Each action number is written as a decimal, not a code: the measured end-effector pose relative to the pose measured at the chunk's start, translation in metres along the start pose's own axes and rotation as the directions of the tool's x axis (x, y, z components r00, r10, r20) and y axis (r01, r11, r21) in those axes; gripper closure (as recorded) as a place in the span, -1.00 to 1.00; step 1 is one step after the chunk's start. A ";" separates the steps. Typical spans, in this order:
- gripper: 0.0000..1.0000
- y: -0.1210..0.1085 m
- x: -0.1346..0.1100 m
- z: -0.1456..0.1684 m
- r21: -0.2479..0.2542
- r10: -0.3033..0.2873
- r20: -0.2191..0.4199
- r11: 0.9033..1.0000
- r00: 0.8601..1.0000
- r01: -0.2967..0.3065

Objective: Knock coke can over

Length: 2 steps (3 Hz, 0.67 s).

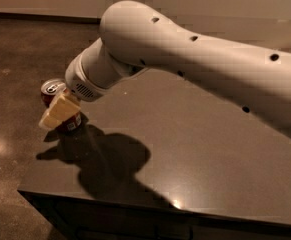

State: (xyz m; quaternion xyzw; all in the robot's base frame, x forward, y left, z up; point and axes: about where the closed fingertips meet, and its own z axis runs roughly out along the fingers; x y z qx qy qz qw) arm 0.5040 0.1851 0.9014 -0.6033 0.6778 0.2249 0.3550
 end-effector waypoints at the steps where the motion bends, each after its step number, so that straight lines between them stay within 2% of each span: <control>1: -0.19 -0.003 0.000 0.001 -0.010 0.009 0.009 1.000 1.000 -0.009; 2: 0.26 -0.010 0.002 -0.007 -0.015 0.018 0.016 1.000 1.000 -0.017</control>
Offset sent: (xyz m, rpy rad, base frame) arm 0.0187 -0.0211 0.0085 0.0345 0.0342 -0.0064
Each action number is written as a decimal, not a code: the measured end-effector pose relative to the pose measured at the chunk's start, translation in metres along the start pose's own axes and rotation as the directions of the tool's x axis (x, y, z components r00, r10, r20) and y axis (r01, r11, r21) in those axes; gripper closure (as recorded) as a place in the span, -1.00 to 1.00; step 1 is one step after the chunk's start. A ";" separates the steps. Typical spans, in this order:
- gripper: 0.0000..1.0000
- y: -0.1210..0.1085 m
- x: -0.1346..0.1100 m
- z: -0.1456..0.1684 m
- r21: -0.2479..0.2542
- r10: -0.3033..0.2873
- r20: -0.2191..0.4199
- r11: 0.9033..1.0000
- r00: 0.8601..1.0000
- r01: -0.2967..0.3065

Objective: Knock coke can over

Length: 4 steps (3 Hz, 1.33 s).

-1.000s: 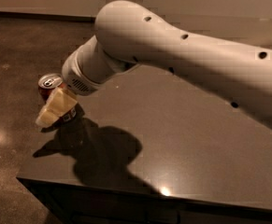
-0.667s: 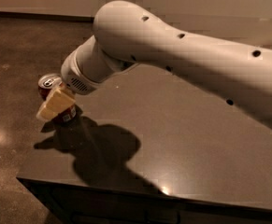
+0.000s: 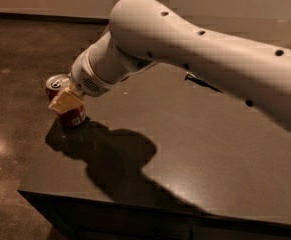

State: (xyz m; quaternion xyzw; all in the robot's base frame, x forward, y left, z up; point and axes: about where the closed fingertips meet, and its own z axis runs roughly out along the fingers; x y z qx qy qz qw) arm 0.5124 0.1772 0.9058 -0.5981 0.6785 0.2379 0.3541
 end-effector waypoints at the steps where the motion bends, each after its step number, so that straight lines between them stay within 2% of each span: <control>1: 0.73 -0.015 0.001 -0.022 0.024 -0.010 -0.020 1.000 1.000 0.011; 2: 1.00 -0.045 0.010 -0.067 0.060 -0.039 -0.122 0.997 0.992 0.046; 3: 1.00 -0.060 0.025 -0.094 0.059 -0.069 -0.239 0.995 0.969 0.085; 4: 1.00 -0.064 0.045 -0.120 0.037 -0.116 -0.391 0.989 0.913 0.142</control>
Offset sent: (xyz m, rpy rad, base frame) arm 0.0471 -0.1107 0.0526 -0.2377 -0.0563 -0.0439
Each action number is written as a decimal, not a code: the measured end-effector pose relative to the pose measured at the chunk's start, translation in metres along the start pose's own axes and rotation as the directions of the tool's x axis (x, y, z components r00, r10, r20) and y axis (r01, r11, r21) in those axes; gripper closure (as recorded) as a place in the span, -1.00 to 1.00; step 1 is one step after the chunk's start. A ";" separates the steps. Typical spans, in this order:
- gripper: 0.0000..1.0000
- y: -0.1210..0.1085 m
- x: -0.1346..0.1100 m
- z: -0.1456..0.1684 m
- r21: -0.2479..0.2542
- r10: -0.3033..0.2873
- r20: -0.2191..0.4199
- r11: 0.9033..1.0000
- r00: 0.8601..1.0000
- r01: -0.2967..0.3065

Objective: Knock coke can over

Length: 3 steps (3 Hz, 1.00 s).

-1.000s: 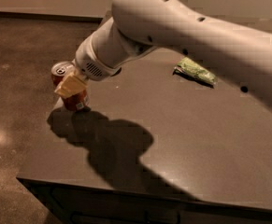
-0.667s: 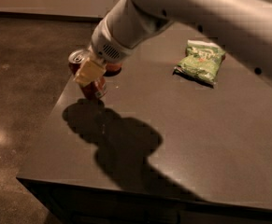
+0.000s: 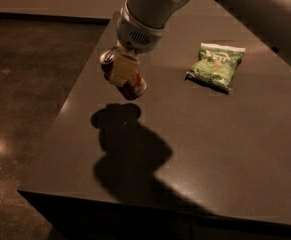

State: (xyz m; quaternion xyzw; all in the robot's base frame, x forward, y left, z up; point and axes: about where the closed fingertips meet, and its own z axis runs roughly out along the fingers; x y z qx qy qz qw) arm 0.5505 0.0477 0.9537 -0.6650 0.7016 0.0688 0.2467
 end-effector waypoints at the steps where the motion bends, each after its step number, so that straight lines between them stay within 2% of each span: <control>1: 1.00 0.003 0.025 -0.014 0.006 -0.035 -0.135 0.999 0.990 0.036; 2: 1.00 0.008 0.045 -0.023 0.018 -0.062 -0.245 0.997 0.968 0.068; 3: 1.00 0.013 0.061 -0.019 0.001 -0.091 -0.319 0.995 0.944 0.096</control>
Offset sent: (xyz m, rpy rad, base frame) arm -0.0228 -0.0793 -0.0006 -0.3927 -0.0432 -0.0248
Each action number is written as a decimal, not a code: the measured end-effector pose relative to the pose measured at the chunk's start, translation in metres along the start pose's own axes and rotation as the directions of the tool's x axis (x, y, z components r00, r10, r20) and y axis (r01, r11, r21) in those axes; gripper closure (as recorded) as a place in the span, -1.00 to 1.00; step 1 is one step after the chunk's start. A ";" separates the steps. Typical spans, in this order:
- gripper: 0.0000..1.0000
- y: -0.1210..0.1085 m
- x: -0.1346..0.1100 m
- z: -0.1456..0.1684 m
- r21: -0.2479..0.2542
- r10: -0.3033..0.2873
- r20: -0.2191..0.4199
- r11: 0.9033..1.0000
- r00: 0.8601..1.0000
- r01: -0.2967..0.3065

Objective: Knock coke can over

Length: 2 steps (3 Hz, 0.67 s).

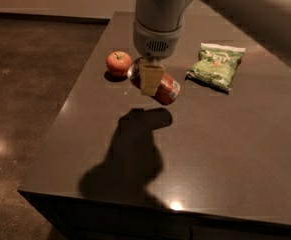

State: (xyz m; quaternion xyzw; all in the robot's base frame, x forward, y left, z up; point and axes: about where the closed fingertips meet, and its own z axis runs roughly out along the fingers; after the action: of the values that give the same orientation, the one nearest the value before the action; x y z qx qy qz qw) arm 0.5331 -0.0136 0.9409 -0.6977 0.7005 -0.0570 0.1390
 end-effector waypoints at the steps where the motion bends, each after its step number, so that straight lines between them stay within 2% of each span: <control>1: 0.67 0.003 0.007 0.014 -0.030 -0.034 -0.056 0.999 0.998 0.032; 2: 0.19 0.006 0.012 0.025 -0.057 -0.067 -0.109 0.996 0.992 0.061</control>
Offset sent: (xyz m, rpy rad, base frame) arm -0.0013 -0.0170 -0.0392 -0.2084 0.0857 0.0556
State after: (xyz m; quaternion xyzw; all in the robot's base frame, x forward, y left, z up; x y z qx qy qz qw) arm 0.5341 -0.0226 0.9140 -0.7191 0.6856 -0.0810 0.0794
